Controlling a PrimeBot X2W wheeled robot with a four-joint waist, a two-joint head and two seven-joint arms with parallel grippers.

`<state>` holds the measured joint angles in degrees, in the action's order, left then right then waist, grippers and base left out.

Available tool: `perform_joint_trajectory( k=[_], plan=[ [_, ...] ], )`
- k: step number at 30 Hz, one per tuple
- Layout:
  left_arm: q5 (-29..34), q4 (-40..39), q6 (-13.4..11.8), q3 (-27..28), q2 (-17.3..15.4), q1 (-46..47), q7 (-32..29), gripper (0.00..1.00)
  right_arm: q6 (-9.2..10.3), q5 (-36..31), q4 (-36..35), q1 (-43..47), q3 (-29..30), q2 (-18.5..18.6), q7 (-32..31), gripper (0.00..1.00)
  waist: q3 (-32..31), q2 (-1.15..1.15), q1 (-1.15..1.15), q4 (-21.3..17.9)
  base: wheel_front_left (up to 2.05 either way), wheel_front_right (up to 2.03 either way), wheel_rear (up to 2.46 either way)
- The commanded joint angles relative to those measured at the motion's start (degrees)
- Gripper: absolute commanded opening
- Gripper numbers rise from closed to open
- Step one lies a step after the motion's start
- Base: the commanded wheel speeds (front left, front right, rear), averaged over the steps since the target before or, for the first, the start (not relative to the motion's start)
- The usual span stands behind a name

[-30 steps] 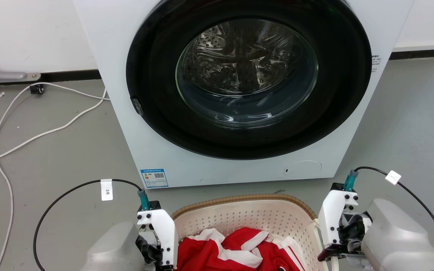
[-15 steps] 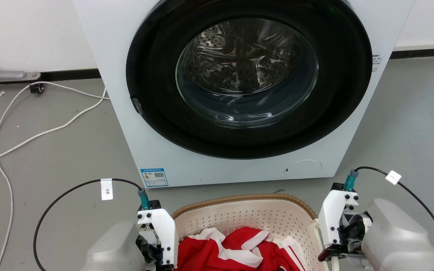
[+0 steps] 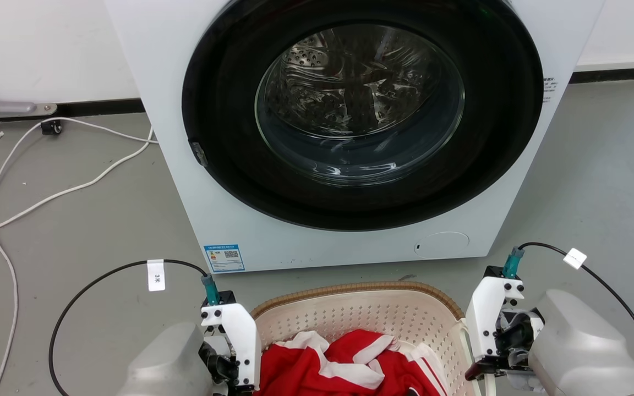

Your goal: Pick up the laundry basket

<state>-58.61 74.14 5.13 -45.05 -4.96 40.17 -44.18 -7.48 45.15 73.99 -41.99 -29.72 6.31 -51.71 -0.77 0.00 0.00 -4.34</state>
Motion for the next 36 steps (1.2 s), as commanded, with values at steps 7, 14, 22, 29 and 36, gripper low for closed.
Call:
perform_joint_trajectory(
  k=[7,14,22,29,36],
  plan=[
    [-0.6,-0.5,0.9,-0.1,1.2,0.8,0.1,0.00,-0.02,0.8,-0.3,-0.6,-0.1,-0.7,0.6,0.00,0.1,0.00,0.00,0.1,0.00,0.00,0.00],
    [-0.8,-0.5,0.9,-0.2,1.3,0.8,0.1,0.00,-0.02,0.9,-0.3,-0.6,-0.4,-0.6,0.9,0.00,0.3,0.00,0.00,0.2,0.00,0.00,0.00],
    [-0.9,-0.5,0.9,-0.3,1.4,0.7,0.3,0.00,-0.02,1.2,-0.3,-0.3,-0.7,-0.6,0.9,0.00,0.3,0.00,0.00,0.3,0.00,0.00,0.00],
    [-1.0,-0.5,0.8,-0.5,1.4,0.5,0.3,0.00,-0.02,1.3,-0.3,0.0,-0.9,-0.6,0.8,0.00,0.3,0.00,0.00,0.4,0.00,0.00,0.00],
    [-1.2,-0.5,0.8,-0.5,1.4,0.3,0.4,0.00,-0.02,1.6,-0.3,0.3,-1.1,-0.4,0.7,0.00,0.2,0.00,0.00,0.3,0.00,0.00,0.00]
  ],
)
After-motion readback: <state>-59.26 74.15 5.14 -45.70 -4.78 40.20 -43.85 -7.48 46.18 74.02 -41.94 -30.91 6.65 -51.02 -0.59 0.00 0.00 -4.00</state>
